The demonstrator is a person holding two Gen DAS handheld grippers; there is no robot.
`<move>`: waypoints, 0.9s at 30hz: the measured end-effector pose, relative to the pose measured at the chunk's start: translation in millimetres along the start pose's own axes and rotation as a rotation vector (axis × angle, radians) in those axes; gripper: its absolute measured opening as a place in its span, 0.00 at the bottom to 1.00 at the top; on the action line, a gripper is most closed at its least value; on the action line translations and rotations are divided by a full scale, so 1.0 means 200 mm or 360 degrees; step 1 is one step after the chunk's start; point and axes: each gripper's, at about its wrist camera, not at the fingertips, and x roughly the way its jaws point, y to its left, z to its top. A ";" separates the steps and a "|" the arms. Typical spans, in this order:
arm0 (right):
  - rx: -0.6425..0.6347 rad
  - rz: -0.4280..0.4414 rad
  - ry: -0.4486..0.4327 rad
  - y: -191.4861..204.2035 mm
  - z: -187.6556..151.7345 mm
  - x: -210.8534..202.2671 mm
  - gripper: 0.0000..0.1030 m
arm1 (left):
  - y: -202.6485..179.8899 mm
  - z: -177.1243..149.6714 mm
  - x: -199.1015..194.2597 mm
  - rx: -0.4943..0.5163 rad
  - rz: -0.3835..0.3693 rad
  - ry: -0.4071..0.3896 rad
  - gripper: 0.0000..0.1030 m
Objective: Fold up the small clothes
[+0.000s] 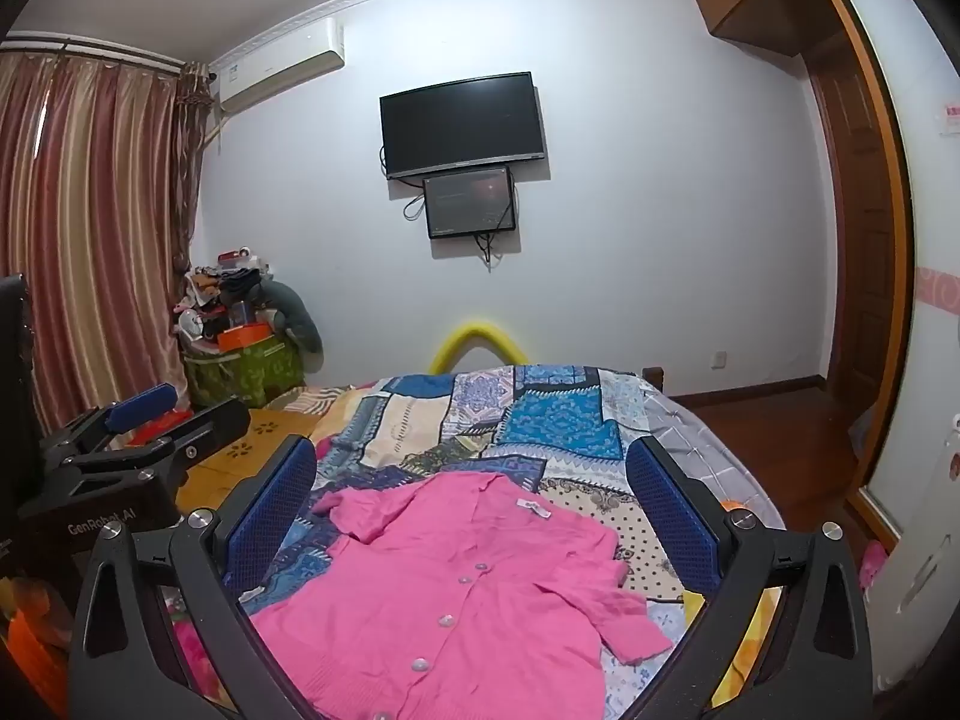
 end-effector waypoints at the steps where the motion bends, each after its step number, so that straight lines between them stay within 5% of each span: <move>1: 0.0001 -0.0001 0.0001 0.00 0.00 0.00 1.00 | 0.00 0.00 0.00 -0.0002 0.0001 -0.0001 1.00; 27: 0.0003 -0.0005 0.0002 -0.01 0.00 0.00 1.00 | 0.02 0.00 0.01 -0.0026 0.0007 -0.0002 1.00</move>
